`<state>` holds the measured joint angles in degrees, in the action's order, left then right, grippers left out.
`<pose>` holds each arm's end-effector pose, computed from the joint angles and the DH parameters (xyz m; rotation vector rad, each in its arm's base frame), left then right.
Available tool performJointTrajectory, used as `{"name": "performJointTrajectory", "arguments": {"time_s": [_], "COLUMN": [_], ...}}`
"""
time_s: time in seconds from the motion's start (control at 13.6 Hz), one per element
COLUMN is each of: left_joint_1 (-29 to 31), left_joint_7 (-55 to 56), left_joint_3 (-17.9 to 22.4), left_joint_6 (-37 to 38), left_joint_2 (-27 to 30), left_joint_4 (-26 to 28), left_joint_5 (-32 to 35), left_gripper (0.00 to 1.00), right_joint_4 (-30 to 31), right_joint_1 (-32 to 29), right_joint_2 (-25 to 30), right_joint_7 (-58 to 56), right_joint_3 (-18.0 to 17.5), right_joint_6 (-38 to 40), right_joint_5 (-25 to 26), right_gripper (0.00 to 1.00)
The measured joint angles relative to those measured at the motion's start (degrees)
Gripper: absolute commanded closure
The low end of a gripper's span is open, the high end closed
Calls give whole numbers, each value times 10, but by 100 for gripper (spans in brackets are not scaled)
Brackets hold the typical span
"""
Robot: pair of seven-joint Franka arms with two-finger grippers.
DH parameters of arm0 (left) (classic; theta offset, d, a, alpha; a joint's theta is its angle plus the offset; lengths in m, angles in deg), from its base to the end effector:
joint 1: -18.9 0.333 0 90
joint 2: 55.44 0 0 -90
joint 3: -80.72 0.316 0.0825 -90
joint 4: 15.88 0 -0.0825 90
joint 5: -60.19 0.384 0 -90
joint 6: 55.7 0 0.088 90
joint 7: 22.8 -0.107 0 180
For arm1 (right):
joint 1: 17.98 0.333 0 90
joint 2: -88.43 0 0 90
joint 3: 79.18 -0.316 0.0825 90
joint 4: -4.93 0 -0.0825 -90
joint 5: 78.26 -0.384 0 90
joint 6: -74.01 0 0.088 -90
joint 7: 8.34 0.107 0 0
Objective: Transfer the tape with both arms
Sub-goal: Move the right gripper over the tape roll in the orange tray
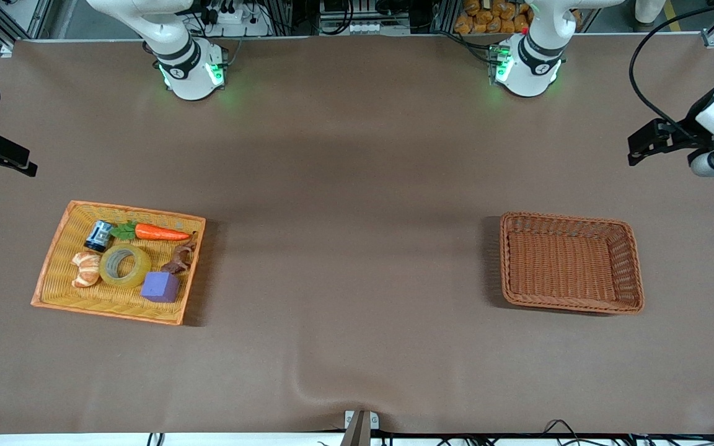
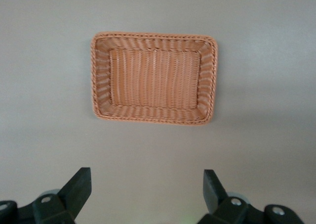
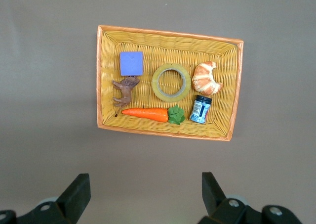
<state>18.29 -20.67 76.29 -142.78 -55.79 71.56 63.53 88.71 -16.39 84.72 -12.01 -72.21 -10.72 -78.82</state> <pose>0.5501 -0.0419 0.6379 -3.0822 0.0743 0.0135 0.5632 -0.0494 0.6314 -3.1347 0.0456 0.0743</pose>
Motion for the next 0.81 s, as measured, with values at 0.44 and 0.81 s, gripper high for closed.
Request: {"name": "performJointTrajectory", "arguments": {"time_s": [0.44, 0.81], "left_joint_1": [1, 1], "left_joint_7": [0, 0], "left_joint_3": [0, 0], "left_joint_6": [4, 7], "left_joint_2": [1, 0], "left_joint_4": [-9, -8], "left_joint_5": [-1, -16], "left_gripper": [0, 0], "right_joint_4": [0, 0], "right_joint_1": [-2, -2], "right_joint_2": [0, 0], "right_joint_7": [0, -2], "right_joint_3": [2, 3], "right_joint_6": [-3, -6], "right_joint_5": [-14, -4], "right_gripper": [0, 0]}}
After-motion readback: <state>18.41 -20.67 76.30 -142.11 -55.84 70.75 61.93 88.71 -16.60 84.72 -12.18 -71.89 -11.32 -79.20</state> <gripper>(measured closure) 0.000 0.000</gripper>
